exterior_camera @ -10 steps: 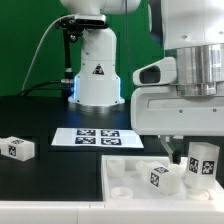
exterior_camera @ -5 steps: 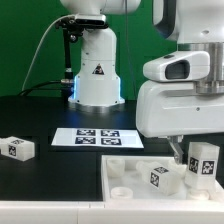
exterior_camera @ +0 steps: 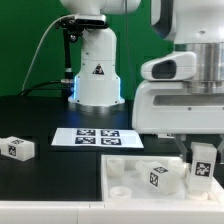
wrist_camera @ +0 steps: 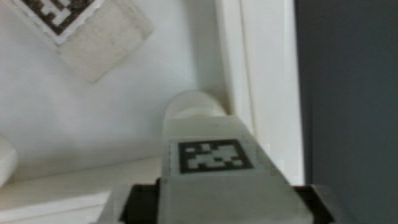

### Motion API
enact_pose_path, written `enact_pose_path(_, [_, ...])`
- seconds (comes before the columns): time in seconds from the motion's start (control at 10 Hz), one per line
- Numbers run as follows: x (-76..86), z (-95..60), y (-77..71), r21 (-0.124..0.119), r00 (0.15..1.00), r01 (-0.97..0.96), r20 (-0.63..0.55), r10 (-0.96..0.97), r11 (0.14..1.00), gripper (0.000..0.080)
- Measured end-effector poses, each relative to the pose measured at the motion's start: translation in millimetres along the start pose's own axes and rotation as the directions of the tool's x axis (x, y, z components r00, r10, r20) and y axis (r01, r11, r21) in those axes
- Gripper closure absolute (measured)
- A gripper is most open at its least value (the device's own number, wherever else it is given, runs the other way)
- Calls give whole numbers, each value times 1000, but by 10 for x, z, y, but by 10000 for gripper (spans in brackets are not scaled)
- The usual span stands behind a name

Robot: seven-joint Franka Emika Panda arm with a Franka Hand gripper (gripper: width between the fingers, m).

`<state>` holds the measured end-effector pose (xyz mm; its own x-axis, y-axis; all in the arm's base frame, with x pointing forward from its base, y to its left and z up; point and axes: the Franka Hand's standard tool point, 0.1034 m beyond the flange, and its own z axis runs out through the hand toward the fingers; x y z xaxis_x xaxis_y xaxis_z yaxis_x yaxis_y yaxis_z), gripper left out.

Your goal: Assemble one leg

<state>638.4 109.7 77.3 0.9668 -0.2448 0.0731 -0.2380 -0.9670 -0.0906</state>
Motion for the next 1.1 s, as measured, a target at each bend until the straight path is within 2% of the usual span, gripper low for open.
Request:
enact_pose_path(0.1, [22, 3, 10, 6, 994, -112, -7, 112, 994, 509])
enact_pose_path(0.3, [37, 12, 14, 20, 925, -379, -20, 380, 925, 509])
enact_pose_path(0.4, [32, 15, 17, 35, 846, -533, -5, 534, 845, 509])
enact_pose_path(0.7, [21, 23, 15, 53, 546, -838, 60, 836, 543, 509])
enact_pose_path(0.9, [9, 27, -2, 45, 413, -911, 80, 907, 411, 509])
enact_pose_path(1.0, [9, 27, 0, 45, 419, -908, 79, 905, 416, 501])
enact_pose_path(1.1, [14, 26, 8, 51, 478, -878, 75, 875, 475, 501])
